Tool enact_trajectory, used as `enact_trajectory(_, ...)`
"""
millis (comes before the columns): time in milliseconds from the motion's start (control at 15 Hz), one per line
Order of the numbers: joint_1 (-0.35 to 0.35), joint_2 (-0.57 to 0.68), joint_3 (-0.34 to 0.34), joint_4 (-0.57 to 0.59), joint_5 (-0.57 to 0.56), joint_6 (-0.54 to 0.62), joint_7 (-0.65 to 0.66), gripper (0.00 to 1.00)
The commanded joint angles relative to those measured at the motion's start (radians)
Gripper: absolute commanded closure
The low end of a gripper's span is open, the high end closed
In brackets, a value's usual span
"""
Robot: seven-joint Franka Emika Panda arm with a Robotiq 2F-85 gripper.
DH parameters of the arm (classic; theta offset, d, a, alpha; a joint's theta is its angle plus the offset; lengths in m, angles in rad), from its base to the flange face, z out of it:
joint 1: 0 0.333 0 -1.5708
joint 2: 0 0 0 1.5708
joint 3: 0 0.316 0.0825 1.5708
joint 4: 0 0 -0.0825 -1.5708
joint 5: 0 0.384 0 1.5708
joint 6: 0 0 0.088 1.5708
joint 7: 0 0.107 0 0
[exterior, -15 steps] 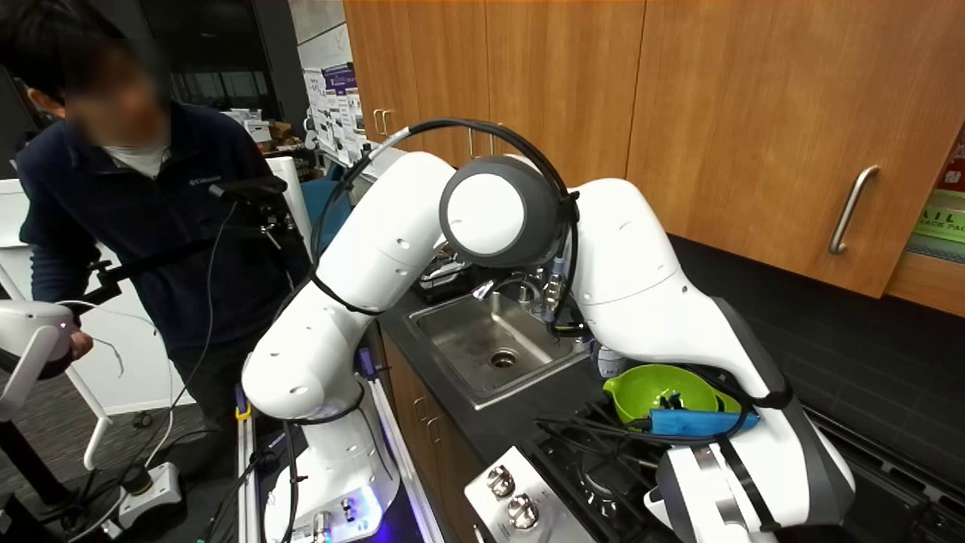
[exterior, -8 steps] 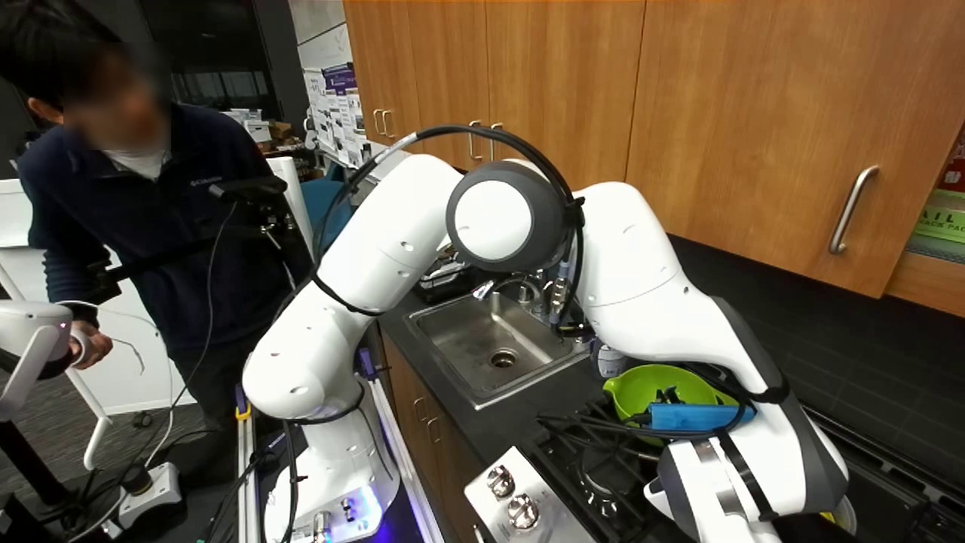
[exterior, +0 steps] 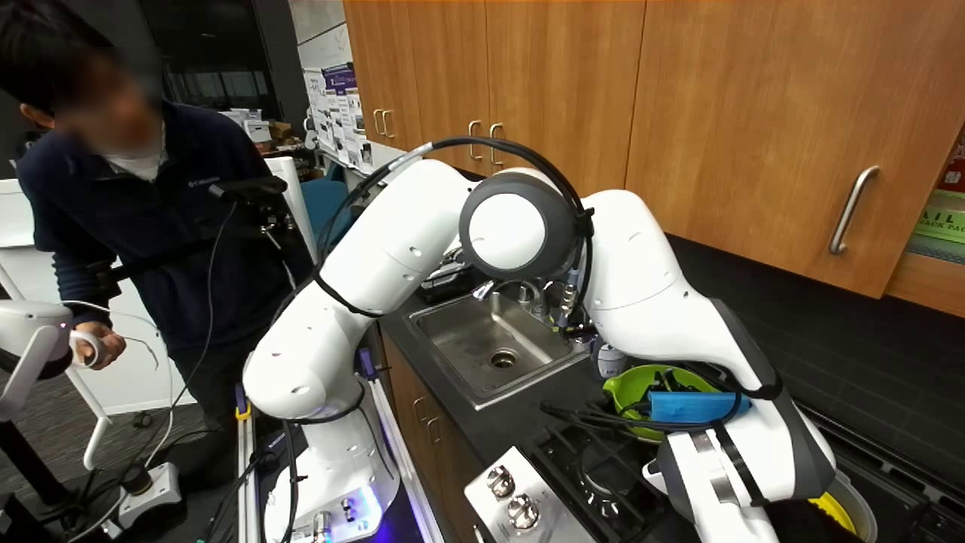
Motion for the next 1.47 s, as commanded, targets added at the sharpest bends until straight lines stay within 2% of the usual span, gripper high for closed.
enact_trajectory(0, 0.008, 0.032, 0.007, 0.032, 0.040, -0.040, 0.019, 0.95)
enact_trajectory(600, 0.004, 0.056, 0.005, 0.061, 0.051, -0.070, 0.017, 0.95)
enact_trajectory(1400, -0.041, 0.094, -0.009, 0.048, 0.073, -0.108, -0.010, 0.95)
